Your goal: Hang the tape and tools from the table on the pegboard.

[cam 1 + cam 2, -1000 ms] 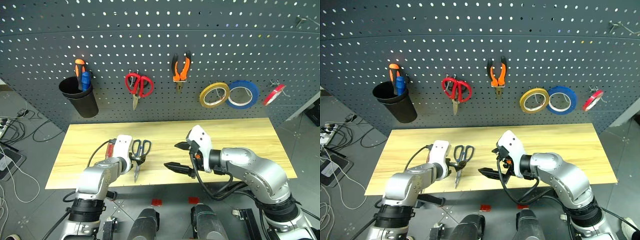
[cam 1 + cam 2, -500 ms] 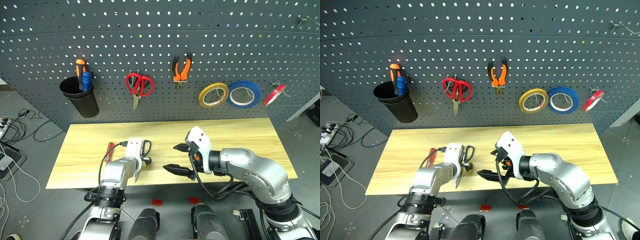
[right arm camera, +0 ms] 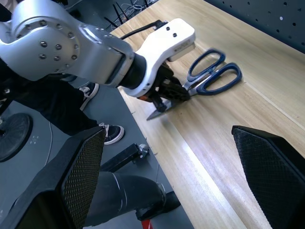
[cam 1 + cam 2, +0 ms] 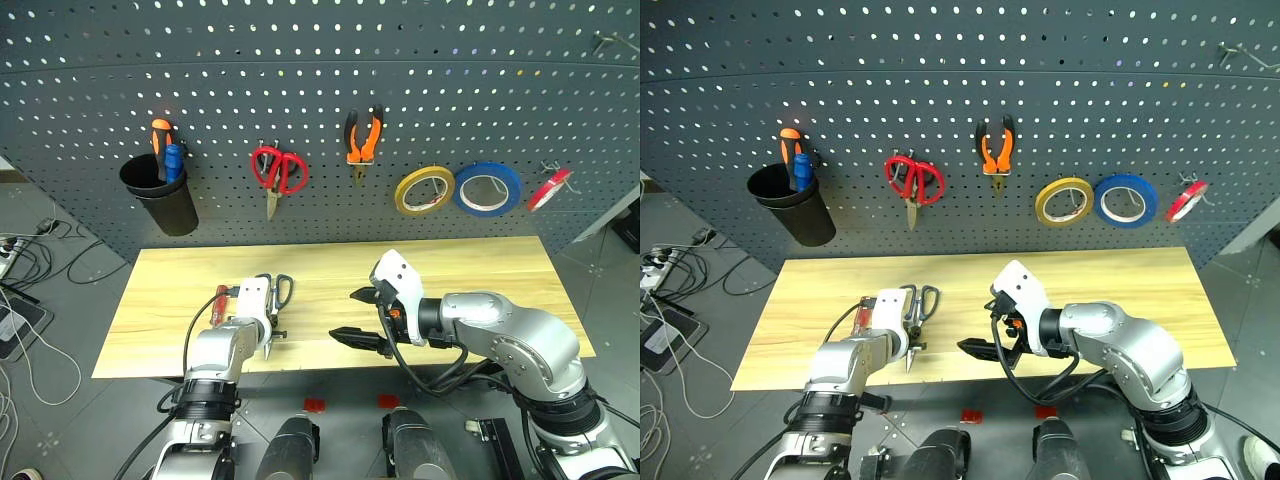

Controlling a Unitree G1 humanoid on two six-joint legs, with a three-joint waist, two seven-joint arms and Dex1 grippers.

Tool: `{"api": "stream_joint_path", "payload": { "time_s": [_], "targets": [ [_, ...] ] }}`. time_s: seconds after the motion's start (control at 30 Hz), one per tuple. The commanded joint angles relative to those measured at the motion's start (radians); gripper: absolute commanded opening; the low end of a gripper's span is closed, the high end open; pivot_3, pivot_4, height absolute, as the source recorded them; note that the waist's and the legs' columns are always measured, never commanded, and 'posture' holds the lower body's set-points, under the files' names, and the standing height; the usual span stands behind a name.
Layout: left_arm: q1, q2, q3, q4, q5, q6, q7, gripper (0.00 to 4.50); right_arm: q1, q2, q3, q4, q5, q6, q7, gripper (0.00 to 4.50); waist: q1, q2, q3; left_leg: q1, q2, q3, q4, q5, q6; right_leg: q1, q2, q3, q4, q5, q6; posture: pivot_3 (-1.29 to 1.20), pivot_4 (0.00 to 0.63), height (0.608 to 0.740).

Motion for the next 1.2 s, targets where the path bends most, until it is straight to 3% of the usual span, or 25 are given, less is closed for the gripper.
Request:
{"api": "stream_joint_path", "payload": {
  "time_s": [0.03, 0.27, 0.4, 0.73, 0.87, 1.2],
  "targets": [
    [0.058, -0.01, 0.009, -0.013, -0.028, -0.001, -0.04, 0.58, -0.016, -0.003, -0.02, -0.037, 0.012, -0.02, -0.008, 4.5, 0.0, 0.0, 0.0, 0.0, 0.0, 0.0, 0.0, 0.0, 0.0, 0.0, 0.0, 0.0, 0.0, 0.0, 0.0, -0.04, 0.224, 0.74],
    [0.164, 0.027, 0.006, -0.213, -0.054, -0.062, -0.123, 0.57, 0.006, -0.017, -0.046, -0.055, -0.034, -0.132, -0.033, 4.5, -0.001, 0.0, 0.0, 0.0, 0.0, 0.0, 0.0, 0.0, 0.0, 0.0, 0.0, 0.0, 0.0, 0.0, 0.0, -0.04, 0.217, 0.74],
    [0.24, 0.127, -0.055, -0.395, -0.024, -0.21, -0.217, 0.56, 0.049, -0.06, -0.071, -0.112, -0.059, -0.265, 0.0, 4.5, 0.0, -0.001, 0.001, -0.002, 0.001, 0.0, -0.001, 0.001, -0.001, -0.002, 0.0, -0.001, -0.001, 0.0, 0.0, -0.04, 0.213, 0.74],
    [0.299, 0.235, -0.043, -0.704, -0.012, -0.447, -0.307, 0.56, 0.051, -0.064, -0.263, -0.175, 0.142, -0.295, 0.042, 4.5, -0.001, 0.0, 0.001, -0.002, 0.002, -0.001, -0.001, -0.001, 0.001, 0.0, 0.0, -0.001, -0.003, 0.0, 0.0, -0.05, 0.209, 0.74],
    [0.259, 0.251, -0.008, -0.74, -0.01, -0.485, -0.294, 0.56, 0.041, -0.075, -0.268, -0.154, 0.131, -0.326, 0.036, 4.5, -0.001, 0.0, 0.001, -0.002, 0.001, -0.001, -0.001, -0.001, 0.001, 0.0, 0.0, -0.001, -0.003, 0.0, 0.0, -0.05, 0.203, 0.74],
    [0.093, 0.257, 0.013, -0.609, 0.01, -0.5, -0.273, 0.56, 0.021, -0.087, -0.243, -0.097, 0.094, -0.377, 0.032, 4.5, -0.001, 0.0, 0.001, -0.002, 0.001, 0.0, -0.001, 0.0, 0.001, 0.0, 0.001, -0.001, -0.002, 0.0, 0.0, -0.04, 0.201, 0.74]
  ]
}}
